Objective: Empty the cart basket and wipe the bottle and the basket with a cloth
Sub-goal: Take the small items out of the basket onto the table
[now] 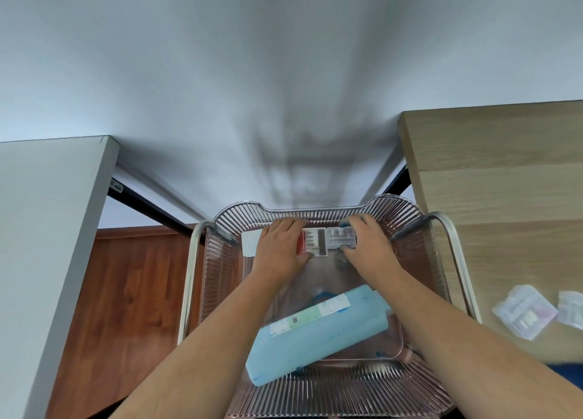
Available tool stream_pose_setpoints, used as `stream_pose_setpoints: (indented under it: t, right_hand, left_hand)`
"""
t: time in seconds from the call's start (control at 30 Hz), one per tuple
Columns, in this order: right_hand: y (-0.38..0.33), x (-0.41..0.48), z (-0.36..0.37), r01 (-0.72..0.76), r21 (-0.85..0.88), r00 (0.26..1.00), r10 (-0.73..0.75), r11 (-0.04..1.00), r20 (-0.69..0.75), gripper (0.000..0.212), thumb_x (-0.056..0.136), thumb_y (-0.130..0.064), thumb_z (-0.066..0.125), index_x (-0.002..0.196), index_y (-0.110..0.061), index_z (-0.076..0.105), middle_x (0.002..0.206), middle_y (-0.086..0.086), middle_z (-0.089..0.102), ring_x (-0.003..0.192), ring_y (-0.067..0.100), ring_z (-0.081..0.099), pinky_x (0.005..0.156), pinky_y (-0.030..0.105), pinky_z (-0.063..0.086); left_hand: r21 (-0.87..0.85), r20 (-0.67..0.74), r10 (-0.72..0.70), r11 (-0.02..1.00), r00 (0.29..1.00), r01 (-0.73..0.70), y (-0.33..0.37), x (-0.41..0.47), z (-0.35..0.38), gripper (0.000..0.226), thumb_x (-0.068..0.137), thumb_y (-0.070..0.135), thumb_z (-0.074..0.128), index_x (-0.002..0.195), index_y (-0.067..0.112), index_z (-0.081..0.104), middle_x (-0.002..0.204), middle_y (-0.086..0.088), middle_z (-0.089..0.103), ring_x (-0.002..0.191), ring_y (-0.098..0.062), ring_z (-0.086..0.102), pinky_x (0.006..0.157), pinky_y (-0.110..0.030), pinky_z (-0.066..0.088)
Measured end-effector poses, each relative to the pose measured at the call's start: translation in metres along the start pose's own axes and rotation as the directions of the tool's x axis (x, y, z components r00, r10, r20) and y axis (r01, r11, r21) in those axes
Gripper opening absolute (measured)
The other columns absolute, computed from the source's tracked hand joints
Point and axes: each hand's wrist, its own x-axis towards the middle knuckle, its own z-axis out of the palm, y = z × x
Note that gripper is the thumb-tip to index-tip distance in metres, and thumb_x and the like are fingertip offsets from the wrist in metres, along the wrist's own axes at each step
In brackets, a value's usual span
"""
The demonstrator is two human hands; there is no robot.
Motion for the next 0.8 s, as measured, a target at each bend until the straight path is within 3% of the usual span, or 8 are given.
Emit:
stream_pose_setpoints:
  t: [0.13,0.27,0.37,0.47,0.6,0.7,0.8]
  right_hand:
    - [-0.021,-0.034,-0.042,0.113,0.097,0.989,-0.102,0.989,-0.108,0.038,0.078,-0.011,0.071,0.113,-0.018,0.057,0.121,0.001,0.051,0.109,0.016,0.052,0.098,0.030,0.043]
    - [-0.014,-0.084,-0.102,0.253,0.175,0.920,-0.181,0.951,-0.347,0.037,0.073,-0.007,0.073,0.105,-0.022,0.062,0.106,-0.009,0.055,0.095,-0.012,0.049,0.088,-0.001,0.032]
    - [0.017,-0.121,-0.143,0.251,0.174,0.861,-0.138,0.952,-0.489,0.034,0.075,-0.008,0.072,0.104,-0.022,0.063,0.100,-0.017,0.054,0.097,-0.015,0.048,0.085,0.000,0.034]
    - [0.069,-0.153,-0.169,0.114,0.196,0.842,0.010,0.974,-0.539,0.031,0.081,-0.011,0.069,0.105,-0.029,0.060,0.102,-0.020,0.054,0.098,-0.007,0.050,0.085,0.011,0.038]
    - [0.139,-0.179,-0.179,-0.159,0.176,0.870,0.222,0.971,-0.439,0.033,0.084,-0.013,0.064,0.111,-0.032,0.057,0.114,-0.010,0.054,0.099,0.016,0.054,0.078,0.024,0.037]
    - [0.172,-0.180,-0.177,-0.226,0.055,0.925,0.232,0.973,-0.300,0.044,0.083,-0.011,0.062,0.123,-0.025,0.053,0.129,-0.002,0.051,0.116,0.021,0.048,0.088,0.025,0.036]
    - [0.189,-0.175,-0.176,-0.195,-0.037,0.956,0.182,0.980,-0.229,0.050,0.082,-0.013,0.060,0.130,-0.023,0.049,0.136,-0.002,0.048,0.122,0.021,0.043,0.097,0.027,0.037]
  left_hand:
    - [-0.132,-0.143,0.084,0.986,0.986,-0.103,0.035,-0.014,-0.047,0.054,0.076,0.028,0.072,0.127,0.020,0.056,0.125,0.000,0.059,0.119,-0.021,0.049,0.101,-0.030,0.034]
    - [-0.188,-0.235,0.205,0.949,0.950,-0.252,0.089,-0.027,-0.085,0.048,0.077,0.030,0.074,0.123,0.022,0.059,0.121,0.004,0.060,0.115,-0.015,0.048,0.096,-0.021,0.031]
    - [-0.184,-0.223,0.330,0.910,0.917,-0.372,0.138,-0.031,-0.090,0.049,0.074,0.029,0.076,0.120,0.021,0.060,0.118,0.002,0.062,0.111,-0.017,0.051,0.097,-0.023,0.034]
    - [-0.185,-0.111,0.451,0.866,0.885,-0.465,0.193,-0.032,-0.074,0.054,0.074,0.030,0.074,0.124,0.021,0.057,0.122,0.001,0.060,0.115,-0.018,0.051,0.100,-0.027,0.036]
    - [-0.104,0.144,0.567,0.824,0.811,-0.558,0.259,-0.028,-0.030,0.066,0.075,0.029,0.071,0.135,0.023,0.045,0.136,0.002,0.049,0.122,-0.019,0.049,0.102,-0.033,0.040]
    - [0.064,0.353,0.530,0.808,0.771,-0.585,0.288,-0.017,-0.002,0.077,0.074,0.033,0.073,0.141,0.022,0.038,0.141,-0.001,0.044,0.125,-0.023,0.046,0.101,-0.039,0.041]
    - [0.143,0.439,0.414,0.844,0.798,-0.517,0.299,-0.009,0.015,0.085,0.070,0.045,0.077,0.142,0.021,0.036,0.140,-0.003,0.044,0.127,-0.024,0.043,0.101,-0.040,0.041]
